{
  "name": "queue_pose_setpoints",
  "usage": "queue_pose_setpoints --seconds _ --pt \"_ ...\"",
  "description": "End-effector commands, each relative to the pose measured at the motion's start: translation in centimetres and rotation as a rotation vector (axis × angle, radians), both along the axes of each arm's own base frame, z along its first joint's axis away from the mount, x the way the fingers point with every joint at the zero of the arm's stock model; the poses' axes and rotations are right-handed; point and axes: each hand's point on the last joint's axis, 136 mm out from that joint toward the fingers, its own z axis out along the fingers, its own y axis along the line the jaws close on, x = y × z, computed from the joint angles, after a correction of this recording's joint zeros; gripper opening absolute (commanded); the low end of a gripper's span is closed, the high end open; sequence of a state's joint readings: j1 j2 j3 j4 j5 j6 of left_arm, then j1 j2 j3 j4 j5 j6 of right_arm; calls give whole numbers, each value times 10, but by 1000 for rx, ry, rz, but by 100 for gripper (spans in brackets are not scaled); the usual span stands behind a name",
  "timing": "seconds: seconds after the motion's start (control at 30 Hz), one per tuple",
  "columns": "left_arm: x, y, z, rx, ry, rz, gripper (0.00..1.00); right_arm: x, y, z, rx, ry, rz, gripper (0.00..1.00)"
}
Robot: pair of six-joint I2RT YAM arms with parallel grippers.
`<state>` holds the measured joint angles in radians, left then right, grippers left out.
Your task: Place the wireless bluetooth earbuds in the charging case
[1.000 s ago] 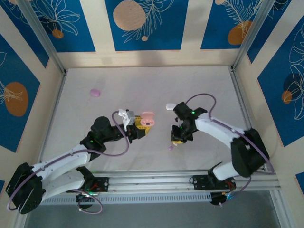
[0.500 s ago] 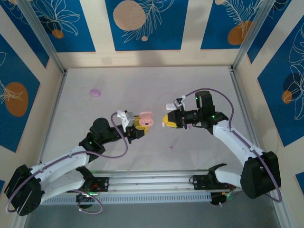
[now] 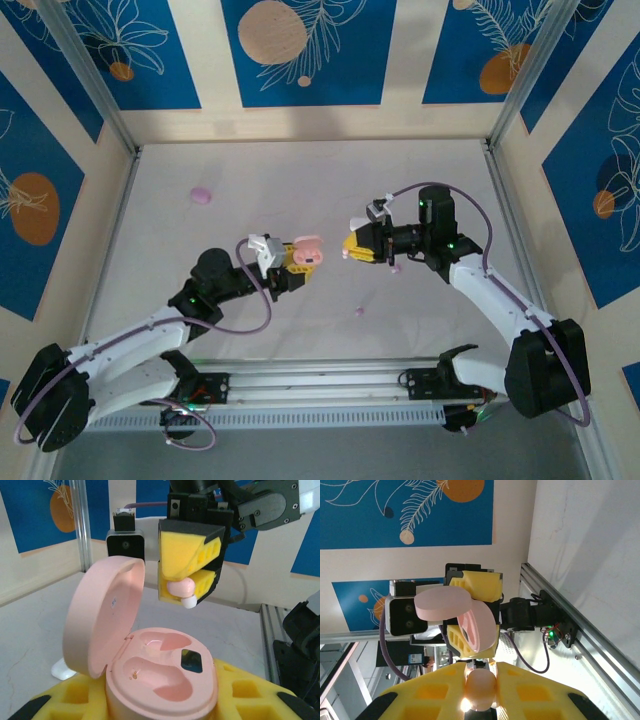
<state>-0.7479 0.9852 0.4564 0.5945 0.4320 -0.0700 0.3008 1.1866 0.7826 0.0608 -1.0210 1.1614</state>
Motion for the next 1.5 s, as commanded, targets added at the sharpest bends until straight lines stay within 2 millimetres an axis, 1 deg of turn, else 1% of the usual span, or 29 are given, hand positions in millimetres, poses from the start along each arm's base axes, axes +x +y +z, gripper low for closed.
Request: queue_pose_setpoints --seconds 0.0,0.1,0.23,0.43,0.57,0.7,0.97,1.47 --pt "-2 -3 5 -14 -71 -5 29 -3 0 4 5 1 -5 22" --pt "2 -5 4 -6 -85 6 29 -3 0 5 -9 -14 -22 21" --pt "9 -11 2 2 -87 26 29 -7 3 13 -17 -52 -34 22" --pt "24 -19 -1 -13 -66 82 29 -12 7 24 -43 -109 -47 22" --pt "24 -28 1 -38 -62 57 29 -14 14 30 -58 -158 -46 22" --pt "19 -37 1 -42 -62 23 29 -12 20 31 -100 -205 -69 22" --pt "16 -45 6 -58 -71 6 30 -12 37 27 -134 -242 -65 22" --pt "12 -46 11 -72 -70 -2 30 -1 42 14 -226 -283 -157 21"
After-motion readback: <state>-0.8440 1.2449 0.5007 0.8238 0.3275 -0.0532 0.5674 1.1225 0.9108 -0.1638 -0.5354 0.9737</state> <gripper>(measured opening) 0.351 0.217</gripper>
